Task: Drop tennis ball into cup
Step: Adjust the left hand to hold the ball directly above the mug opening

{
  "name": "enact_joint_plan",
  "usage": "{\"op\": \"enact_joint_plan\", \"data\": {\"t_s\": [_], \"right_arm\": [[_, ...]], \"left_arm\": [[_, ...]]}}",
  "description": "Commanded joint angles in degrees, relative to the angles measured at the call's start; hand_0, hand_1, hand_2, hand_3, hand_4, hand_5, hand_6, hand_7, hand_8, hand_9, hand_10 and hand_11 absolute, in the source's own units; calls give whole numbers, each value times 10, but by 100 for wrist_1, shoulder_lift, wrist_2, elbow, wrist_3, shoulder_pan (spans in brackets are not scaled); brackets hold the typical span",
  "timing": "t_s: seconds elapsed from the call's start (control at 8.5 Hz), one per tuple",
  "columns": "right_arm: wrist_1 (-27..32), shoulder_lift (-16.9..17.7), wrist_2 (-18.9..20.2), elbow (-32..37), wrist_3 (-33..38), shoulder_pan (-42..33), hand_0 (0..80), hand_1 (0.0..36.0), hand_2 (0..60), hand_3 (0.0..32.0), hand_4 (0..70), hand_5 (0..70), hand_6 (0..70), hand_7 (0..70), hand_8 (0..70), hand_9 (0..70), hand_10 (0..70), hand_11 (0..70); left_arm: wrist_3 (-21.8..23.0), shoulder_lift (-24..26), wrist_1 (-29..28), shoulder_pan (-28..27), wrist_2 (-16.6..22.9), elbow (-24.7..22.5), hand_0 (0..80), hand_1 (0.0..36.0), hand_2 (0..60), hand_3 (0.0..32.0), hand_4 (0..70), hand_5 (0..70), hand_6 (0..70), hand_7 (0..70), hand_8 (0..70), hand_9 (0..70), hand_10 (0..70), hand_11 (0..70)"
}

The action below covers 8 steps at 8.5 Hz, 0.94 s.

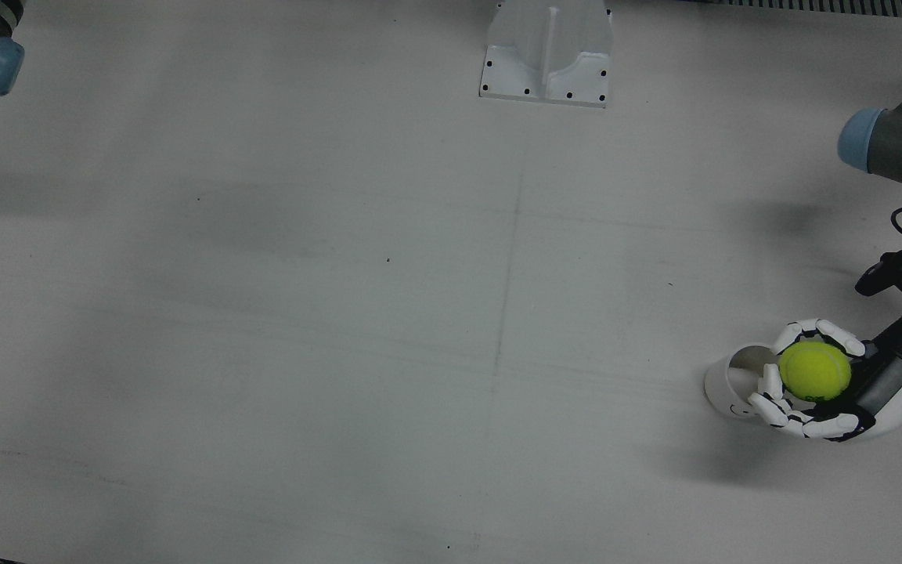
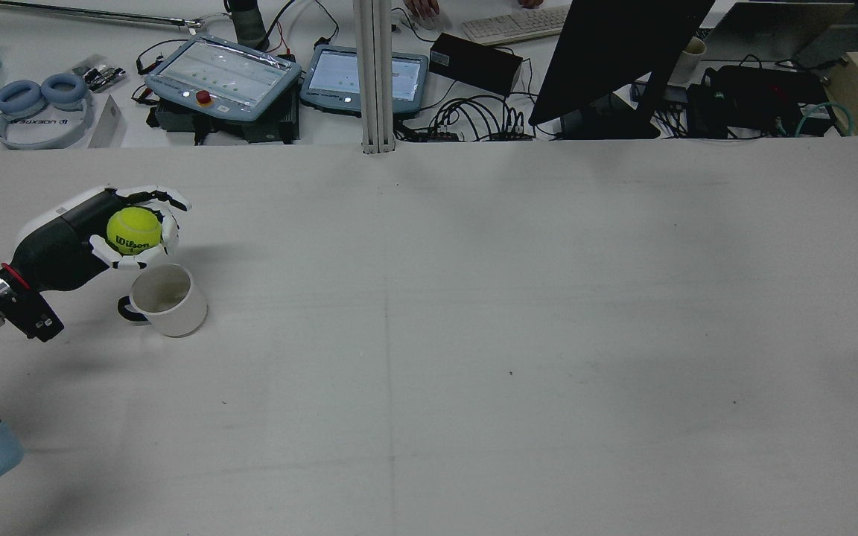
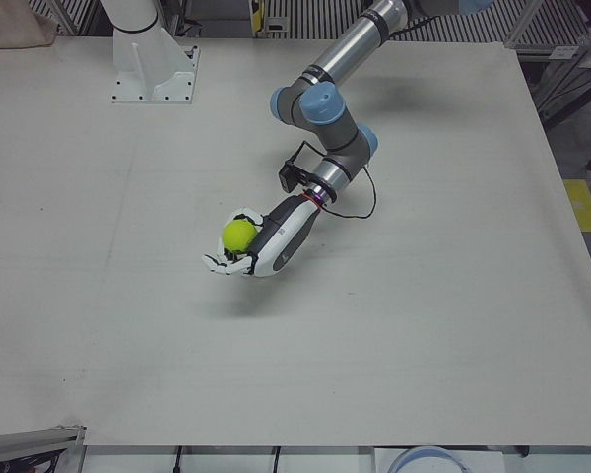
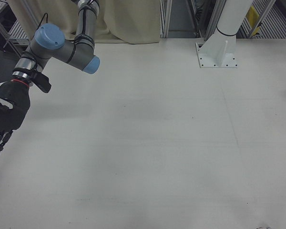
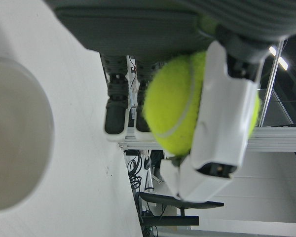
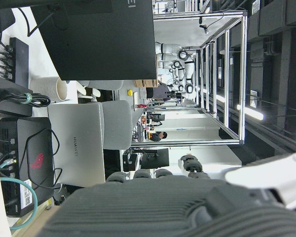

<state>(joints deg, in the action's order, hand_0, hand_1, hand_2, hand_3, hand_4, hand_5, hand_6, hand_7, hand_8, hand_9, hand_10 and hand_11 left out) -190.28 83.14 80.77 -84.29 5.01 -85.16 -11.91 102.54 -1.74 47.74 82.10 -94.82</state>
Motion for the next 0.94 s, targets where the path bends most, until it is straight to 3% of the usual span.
{"op": "enact_joint_plan", "data": {"t_s": [0.0,0.12,0.24,0.35,0.47,0.59,0.71,0.82], "right_arm": [[0,0,0,0,0,0,0,0,0,0,0,0,0,0,0,0,0,0],[0,0,0,0,0,0,0,0,0,0,0,0,0,0,0,0,0,0],[0,0,0,0,0,0,0,0,0,0,0,0,0,0,0,0,0,0],[0,0,0,0,0,0,0,0,0,0,0,0,0,0,0,0,0,0],[9,0,0,0,0,0,0,0,0,0,0,0,0,0,0,0,0,0],[0,0,0,0,0,0,0,0,0,0,0,0,0,0,0,0,0,0],[0,0,0,0,0,0,0,0,0,0,0,0,0,0,0,0,0,0],[0,0,0,0,0,0,0,0,0,0,0,0,0,0,0,0,0,0]], "left_arm": [[-30,-6,-81,-19,-10,78,800,360,485,0,333,311,700,700,456,577,355,538],[-30,-6,-194,-97,-19,183,800,360,472,0,289,285,696,700,383,468,347,530],[-30,-15,-221,-194,-54,201,800,360,488,0,265,290,700,544,344,360,344,526],[-39,-24,-239,-212,-150,201,800,360,509,0,246,259,620,416,293,299,334,512],[-39,-24,-239,-212,-159,192,800,360,552,0,229,232,518,371,259,273,321,492],[-39,-24,-239,-212,-159,192,800,360,574,0,229,241,579,355,268,266,317,487],[-30,-24,-248,-204,-159,201,800,360,584,0,225,234,554,349,260,260,314,482],[-39,-32,-248,-204,-168,192,800,360,570,0,221,213,446,361,236,259,309,475]]}}
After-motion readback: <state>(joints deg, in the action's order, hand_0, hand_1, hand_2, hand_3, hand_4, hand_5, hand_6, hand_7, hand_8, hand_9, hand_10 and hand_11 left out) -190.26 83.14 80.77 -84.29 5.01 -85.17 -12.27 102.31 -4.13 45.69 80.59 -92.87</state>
